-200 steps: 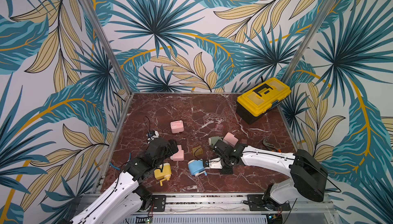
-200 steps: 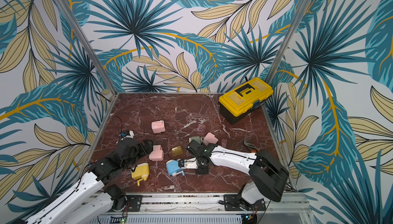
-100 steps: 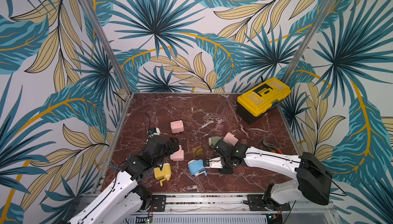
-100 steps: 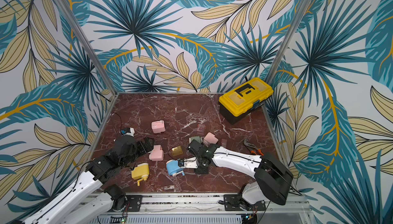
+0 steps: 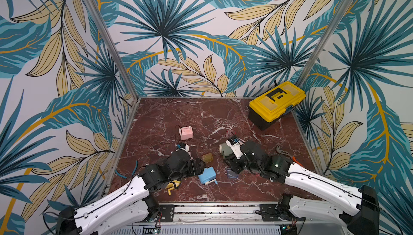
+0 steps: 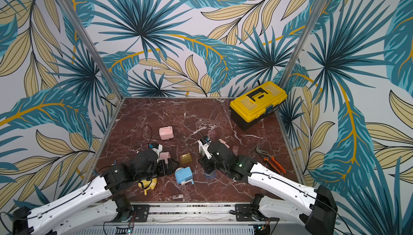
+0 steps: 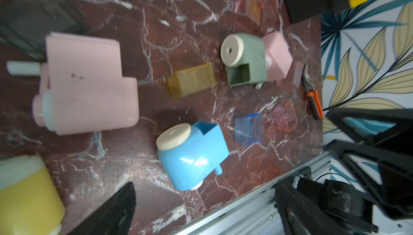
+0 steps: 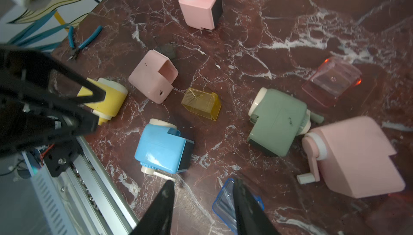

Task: Put the tray back into the pencil sharpener
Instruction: Adjust the container at the center of the board, then pick up the pencil sharpener from the center of the board.

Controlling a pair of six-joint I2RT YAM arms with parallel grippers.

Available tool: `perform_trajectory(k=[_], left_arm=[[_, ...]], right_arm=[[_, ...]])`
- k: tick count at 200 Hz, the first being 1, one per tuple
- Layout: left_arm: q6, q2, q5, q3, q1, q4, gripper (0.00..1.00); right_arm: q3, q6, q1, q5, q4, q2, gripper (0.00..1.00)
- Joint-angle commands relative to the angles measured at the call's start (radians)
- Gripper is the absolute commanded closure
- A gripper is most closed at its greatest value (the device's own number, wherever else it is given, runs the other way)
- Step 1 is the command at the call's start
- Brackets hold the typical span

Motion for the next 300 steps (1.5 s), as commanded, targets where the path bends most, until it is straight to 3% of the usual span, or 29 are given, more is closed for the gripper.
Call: perform_trajectory(k=[1, 52, 76, 100, 136, 149, 169, 208, 243, 300], left_arm=[[-0.118, 0.019, -0.028, -0.041, -0.034, -0.022, 0.0], [-0.112, 0.058, -0.018, -0.08, -0.039, -0.016, 0.0], [-0.104, 0.059, -0.012, -0.075, -0.038, -0.016, 0.06], [-0.113, 0.058, -0.008, -0.08, -0.038, -0.004, 0.11], [-0.147, 0.094, 0.037, -0.117, -0.037, 0.127, 0.11], [-0.159, 0.133, 0.051, -0.112, -0.038, 0.158, 0.07], [-0.174, 0.186, 0.048, -0.085, -0.037, 0.157, 0.0], [-0.185, 0.292, 0.059, -0.011, -0.043, 0.142, 0.0], [-0.284, 0.388, -0.037, 0.09, -0.115, 0.061, 0.0], [-0.422, 0.501, -0.143, 0.169, -0.164, -0.013, 0.01]], right_arm=[[-0.03, 0.324, 0.004, -0.018, 0.01, 0.022, 0.5], [-0.094, 0.454, 0.001, -0.207, 0.217, 0.124, 0.4], [-0.085, 0.488, 0.003, -0.315, 0.27, 0.223, 0.38], [-0.067, 0.475, 0.003, -0.335, 0.27, 0.277, 0.35], [-0.023, 0.429, 0.001, -0.256, 0.098, 0.251, 0.29], [-0.011, 0.416, 0.001, -0.193, 0.024, 0.225, 0.26], [0.007, 0.405, -0.003, -0.116, -0.076, 0.189, 0.22], [0.002, 0.433, -0.016, 0.026, -0.216, 0.105, 0.21], [-0.013, 0.472, -0.016, 0.194, -0.312, -0.031, 0.2], [-0.008, 0.432, -0.02, 0.192, -0.348, -0.056, 0.17]])
